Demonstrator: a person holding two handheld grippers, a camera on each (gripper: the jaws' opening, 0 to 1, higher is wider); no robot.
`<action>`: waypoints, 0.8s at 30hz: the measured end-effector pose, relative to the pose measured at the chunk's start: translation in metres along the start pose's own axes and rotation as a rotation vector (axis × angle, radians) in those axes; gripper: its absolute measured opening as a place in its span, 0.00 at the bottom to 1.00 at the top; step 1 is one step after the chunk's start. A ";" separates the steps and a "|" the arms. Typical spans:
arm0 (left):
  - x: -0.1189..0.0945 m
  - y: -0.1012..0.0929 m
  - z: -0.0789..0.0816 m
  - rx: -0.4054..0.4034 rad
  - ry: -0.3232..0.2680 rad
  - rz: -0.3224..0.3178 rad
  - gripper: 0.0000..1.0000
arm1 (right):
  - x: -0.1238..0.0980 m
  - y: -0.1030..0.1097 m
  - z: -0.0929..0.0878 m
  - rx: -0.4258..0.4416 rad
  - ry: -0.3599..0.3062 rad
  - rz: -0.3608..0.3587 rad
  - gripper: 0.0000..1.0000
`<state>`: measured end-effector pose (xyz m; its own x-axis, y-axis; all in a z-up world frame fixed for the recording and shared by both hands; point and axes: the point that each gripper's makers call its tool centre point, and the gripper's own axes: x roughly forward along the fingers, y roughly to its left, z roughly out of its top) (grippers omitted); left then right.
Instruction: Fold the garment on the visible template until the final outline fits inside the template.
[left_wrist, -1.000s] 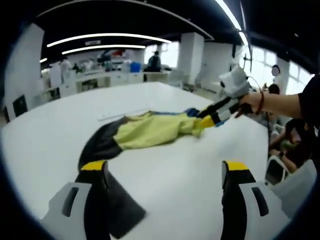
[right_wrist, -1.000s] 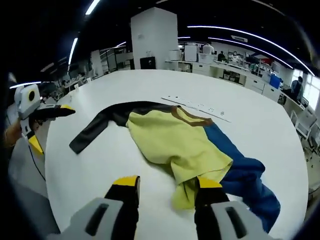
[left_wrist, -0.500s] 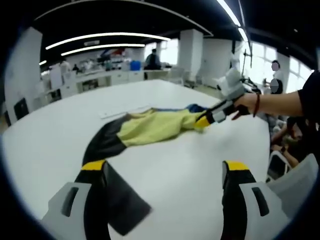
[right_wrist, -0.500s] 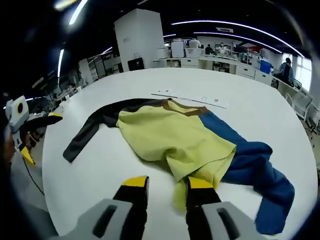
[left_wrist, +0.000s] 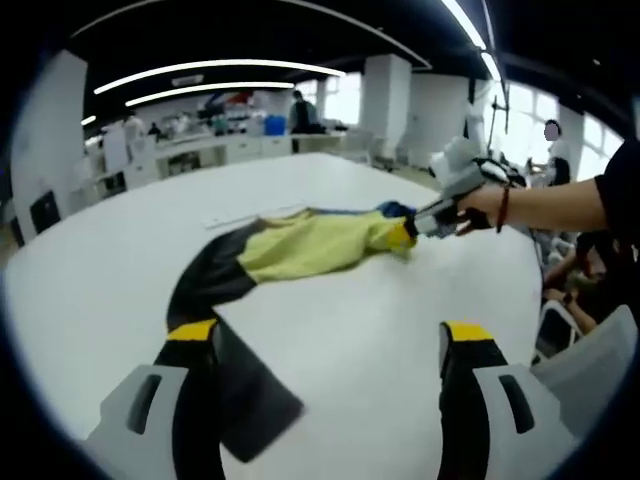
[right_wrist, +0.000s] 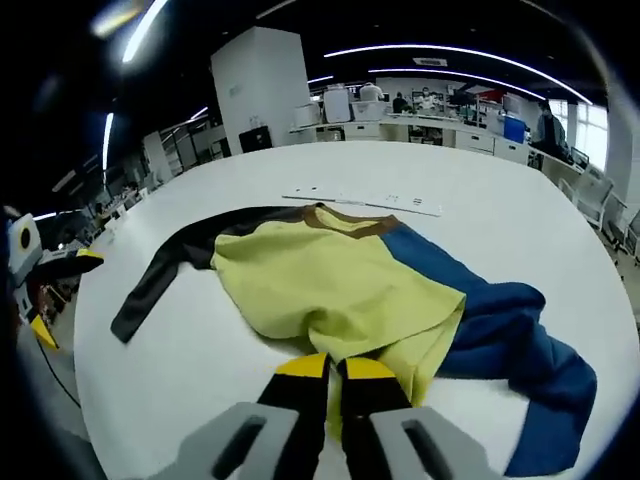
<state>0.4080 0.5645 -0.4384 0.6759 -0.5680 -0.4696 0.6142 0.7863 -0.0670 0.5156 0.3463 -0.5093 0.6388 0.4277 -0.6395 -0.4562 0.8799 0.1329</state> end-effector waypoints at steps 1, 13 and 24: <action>0.000 -0.001 0.001 -0.001 -0.003 -0.002 0.84 | -0.001 0.001 0.001 -0.001 -0.002 0.002 0.00; 0.011 -0.029 0.007 0.019 -0.014 -0.073 0.73 | -0.026 0.027 0.018 -0.005 -0.045 0.075 0.00; 0.028 -0.071 0.022 0.068 -0.065 -0.146 0.61 | -0.046 0.079 0.030 0.029 -0.060 0.207 0.00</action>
<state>0.3919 0.4876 -0.4272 0.6009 -0.6914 -0.4011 0.7326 0.6771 -0.0696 0.4685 0.4025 -0.4468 0.5697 0.6109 -0.5498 -0.5641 0.7772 0.2790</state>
